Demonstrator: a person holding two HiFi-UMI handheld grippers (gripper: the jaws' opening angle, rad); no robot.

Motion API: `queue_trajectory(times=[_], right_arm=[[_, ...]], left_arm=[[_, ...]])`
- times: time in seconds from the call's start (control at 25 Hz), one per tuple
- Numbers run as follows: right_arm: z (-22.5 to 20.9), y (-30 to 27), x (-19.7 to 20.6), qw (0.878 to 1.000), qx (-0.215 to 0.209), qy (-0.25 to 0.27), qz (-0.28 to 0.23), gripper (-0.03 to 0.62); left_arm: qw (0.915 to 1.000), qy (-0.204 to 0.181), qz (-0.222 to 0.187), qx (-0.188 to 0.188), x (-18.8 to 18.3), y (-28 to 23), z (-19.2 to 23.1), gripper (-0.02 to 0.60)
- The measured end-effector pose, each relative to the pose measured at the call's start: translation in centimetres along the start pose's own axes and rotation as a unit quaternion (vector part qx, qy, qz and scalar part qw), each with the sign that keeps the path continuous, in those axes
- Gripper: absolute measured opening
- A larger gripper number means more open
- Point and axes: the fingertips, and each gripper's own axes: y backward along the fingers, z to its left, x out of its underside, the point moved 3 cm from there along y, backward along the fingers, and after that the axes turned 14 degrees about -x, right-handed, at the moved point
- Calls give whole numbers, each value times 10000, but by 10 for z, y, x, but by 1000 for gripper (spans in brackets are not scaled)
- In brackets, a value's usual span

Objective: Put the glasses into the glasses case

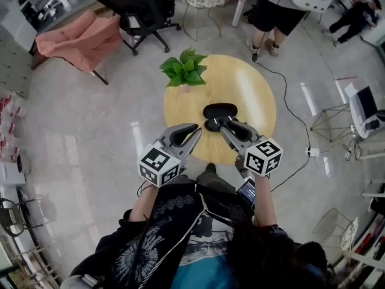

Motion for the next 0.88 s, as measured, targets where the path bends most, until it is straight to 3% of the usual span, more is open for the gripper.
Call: queue_trajectory(times=[0.36,0.88], right_arm=[[65,5,12,9966,320,-202,-732,95],[112,30,58,9930,972,-358,-563,74]], left_arm=[[9976,-125,121,674,12,33,-15,46],[9910,111,332,1288,43,52,-43,46]])
